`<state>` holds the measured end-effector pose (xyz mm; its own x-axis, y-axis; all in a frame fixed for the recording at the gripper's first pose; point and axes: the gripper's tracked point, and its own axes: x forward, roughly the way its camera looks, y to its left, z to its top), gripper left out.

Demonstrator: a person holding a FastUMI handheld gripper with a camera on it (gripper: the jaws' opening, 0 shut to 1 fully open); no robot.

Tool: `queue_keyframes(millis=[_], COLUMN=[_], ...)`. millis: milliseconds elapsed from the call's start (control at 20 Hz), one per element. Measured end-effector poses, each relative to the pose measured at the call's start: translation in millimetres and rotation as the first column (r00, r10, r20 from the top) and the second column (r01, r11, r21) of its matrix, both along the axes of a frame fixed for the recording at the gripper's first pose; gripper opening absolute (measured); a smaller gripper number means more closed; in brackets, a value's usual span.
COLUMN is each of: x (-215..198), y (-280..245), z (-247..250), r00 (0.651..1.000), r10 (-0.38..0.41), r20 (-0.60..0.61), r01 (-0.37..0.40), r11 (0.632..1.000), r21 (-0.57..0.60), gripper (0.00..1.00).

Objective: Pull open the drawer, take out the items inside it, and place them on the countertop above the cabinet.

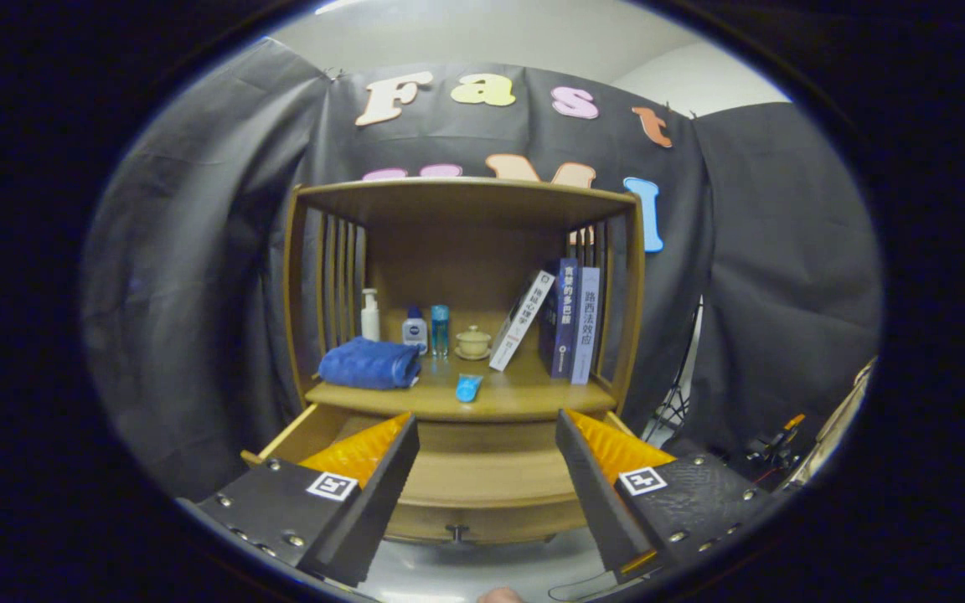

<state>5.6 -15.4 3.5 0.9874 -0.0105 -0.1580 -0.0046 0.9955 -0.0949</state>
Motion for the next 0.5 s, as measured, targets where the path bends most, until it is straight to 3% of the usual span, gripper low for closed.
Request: queue_keyframes(millis=[500], x=[-30.5], y=[24.1], z=[-113.5], r00=[0.994], r10=[0.019], r20=[-0.106], r01=[-0.012], r11=[0.998], r21=[0.065], gripper=[0.98])
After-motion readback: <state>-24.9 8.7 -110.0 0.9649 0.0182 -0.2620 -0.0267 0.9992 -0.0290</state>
